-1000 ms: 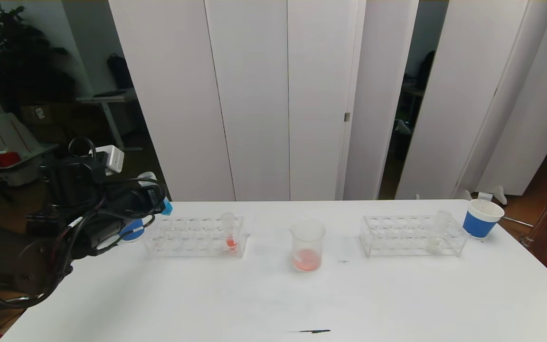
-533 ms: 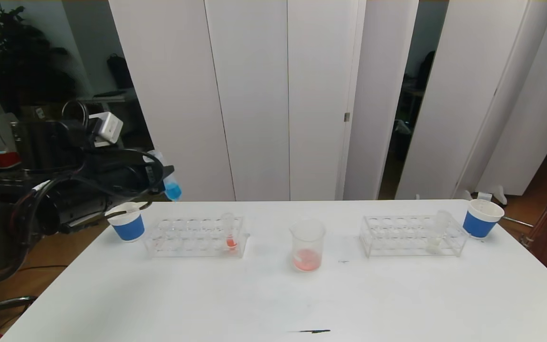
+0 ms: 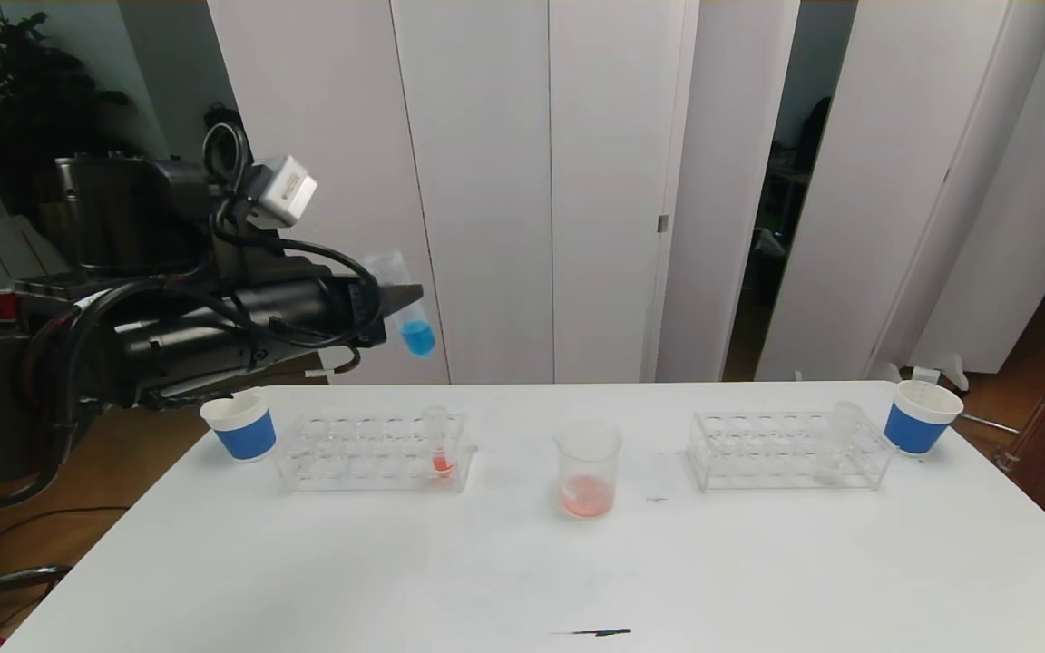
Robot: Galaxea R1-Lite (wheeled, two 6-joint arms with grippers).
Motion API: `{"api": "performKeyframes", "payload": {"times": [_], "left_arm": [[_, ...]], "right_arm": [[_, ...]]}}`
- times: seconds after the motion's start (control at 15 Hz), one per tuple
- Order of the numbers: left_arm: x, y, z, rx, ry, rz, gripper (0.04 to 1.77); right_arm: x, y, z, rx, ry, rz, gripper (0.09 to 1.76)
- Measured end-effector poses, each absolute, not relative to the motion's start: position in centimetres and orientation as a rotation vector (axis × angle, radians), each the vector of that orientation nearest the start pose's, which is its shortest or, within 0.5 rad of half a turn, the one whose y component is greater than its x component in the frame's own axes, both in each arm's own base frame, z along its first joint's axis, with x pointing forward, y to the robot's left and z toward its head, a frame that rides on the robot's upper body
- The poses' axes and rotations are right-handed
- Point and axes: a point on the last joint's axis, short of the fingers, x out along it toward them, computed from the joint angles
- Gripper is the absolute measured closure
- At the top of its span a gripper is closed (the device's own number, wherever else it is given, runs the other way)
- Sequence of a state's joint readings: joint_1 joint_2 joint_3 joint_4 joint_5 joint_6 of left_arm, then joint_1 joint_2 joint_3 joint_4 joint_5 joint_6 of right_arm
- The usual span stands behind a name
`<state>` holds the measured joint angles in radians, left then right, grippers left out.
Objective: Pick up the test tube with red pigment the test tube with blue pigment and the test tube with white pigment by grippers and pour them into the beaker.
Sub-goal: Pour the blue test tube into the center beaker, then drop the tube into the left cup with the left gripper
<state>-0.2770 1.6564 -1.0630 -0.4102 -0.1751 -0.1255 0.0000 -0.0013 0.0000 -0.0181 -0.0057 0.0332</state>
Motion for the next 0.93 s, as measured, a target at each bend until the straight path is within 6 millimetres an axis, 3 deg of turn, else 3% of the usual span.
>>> {"api": "performKeyframes", "payload": {"times": [0.47,0.93], "left_arm": [[31.6,-14.2,24.0,0.02,0.176,-0.662,1.23],[34.9,-16.7,21.6,0.312,0.098,-0.759,1.23]], "right_arm": [[-2.3,0.0,7.7,0.033,-0.019,-0.006,0.1],[-2.3,0.0,7.7,0.034,-0.019,-0.005,0.1]]}}
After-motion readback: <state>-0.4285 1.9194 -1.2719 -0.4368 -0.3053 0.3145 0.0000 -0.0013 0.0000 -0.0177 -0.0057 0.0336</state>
